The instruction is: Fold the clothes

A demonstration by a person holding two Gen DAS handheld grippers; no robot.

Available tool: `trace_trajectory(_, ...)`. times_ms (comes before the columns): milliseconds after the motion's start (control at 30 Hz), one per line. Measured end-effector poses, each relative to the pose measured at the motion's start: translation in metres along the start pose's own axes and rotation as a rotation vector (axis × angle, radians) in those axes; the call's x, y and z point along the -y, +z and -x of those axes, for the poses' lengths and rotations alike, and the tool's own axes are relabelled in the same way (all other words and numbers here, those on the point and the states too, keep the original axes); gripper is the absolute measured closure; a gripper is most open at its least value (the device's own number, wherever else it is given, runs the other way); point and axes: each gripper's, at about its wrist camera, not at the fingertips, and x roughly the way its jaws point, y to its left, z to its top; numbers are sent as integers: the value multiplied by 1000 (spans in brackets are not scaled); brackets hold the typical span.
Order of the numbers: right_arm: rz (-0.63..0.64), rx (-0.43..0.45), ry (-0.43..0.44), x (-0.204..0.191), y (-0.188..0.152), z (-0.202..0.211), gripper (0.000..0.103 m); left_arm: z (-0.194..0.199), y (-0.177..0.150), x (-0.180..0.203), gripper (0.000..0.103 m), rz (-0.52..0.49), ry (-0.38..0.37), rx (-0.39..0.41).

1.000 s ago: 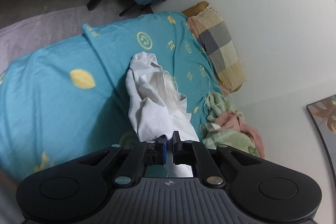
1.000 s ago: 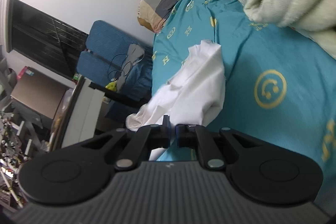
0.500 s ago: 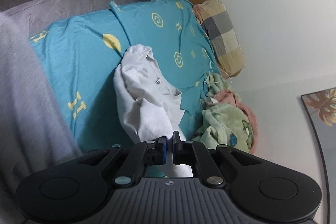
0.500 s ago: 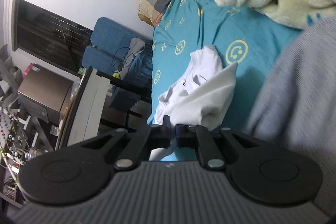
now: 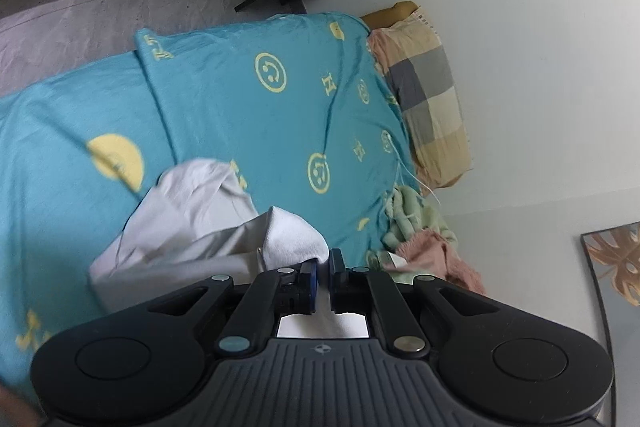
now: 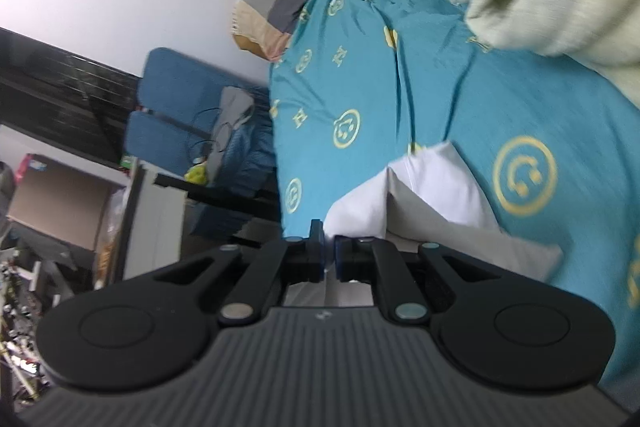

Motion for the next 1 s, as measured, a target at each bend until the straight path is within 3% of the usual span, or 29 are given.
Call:
trace_trajectory(300, -40, -84, -83, 35, 40, -118, 95, -115, 60, -38, 96, 12, 103, -57)
trace_trajectory(533, -39, -123, -87, 56, 45, -149, 93, -142, 69, -50, 93, -51, 130, -82)
trace_trajectory(667, 13, -141, -35, 52, 46, -145, 87, -136, 61, -36, 70, -188, 91, -97)
trace_trajectory(733, 65, -132, 8, 44, 43, -137, 65, -127, 53, -28, 52, -273, 74, -78)
trace_trajectory(767, 103, -119, 38, 39, 40, -131, 52, -123, 48, -23, 49, -328, 73, -62)
trace_trajectory(800, 144, -108, 64, 32, 37, -126, 48, -120, 42, -18, 44, -391, 78, -47)
trace_trajectory(900, 298, -114, 88, 12, 25, -118, 48, -120, 22, -3, 41, -600, 140, -4)
trace_trajectory(1000, 494, -101, 5, -2, 12, -124, 48, -132, 8, -2, 41, -717, 213, 4)
